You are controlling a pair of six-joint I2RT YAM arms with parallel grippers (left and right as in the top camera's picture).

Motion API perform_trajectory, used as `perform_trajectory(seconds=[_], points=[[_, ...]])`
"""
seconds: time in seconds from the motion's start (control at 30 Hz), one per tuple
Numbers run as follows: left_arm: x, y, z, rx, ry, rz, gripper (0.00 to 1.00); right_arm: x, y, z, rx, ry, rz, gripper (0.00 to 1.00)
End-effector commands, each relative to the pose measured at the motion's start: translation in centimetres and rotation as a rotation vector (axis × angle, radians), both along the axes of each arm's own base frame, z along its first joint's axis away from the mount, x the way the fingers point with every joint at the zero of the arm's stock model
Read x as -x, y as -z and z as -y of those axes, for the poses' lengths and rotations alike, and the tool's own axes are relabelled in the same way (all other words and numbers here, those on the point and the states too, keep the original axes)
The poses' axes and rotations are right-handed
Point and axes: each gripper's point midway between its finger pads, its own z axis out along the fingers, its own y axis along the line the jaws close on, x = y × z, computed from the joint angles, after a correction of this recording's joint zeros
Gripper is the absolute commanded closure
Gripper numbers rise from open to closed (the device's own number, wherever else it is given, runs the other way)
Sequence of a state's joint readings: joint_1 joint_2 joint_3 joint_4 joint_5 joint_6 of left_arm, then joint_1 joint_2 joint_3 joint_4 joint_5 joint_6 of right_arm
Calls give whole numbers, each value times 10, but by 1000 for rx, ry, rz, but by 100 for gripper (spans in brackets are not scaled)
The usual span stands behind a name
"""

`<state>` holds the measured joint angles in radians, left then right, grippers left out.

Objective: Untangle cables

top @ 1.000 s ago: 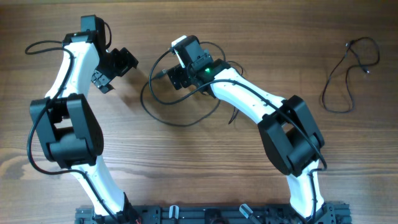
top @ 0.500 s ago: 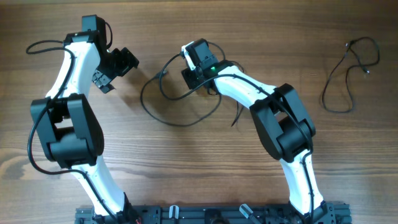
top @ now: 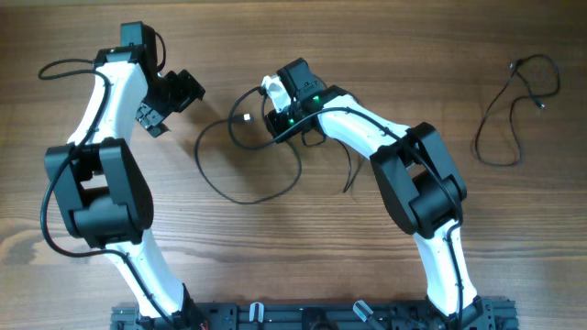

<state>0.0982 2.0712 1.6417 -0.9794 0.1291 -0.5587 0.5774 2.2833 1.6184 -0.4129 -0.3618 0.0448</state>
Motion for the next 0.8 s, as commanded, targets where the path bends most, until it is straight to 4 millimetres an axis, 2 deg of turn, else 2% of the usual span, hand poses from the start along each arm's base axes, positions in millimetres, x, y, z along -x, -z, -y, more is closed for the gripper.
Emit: perform_trajectory(seconds=[0.0,0.23,0.4,0.57,0.77], points=[[2,3,2,6,-2,-8,0,0,-63,-17,-108,-34,59,96],[2,3,2,6,-2,-8,0,-15,-131,-4,-141,-11,211,96],[2,3,2,6,-2,-8,0,-37,-189,23,-126,42,395,96],[2,3,2,6,-2,-8,0,-53,-283,52,-123,75,709,96],[2,3,2,6,-2,-8,0,-53,-380,93,-34,169,1043,96]])
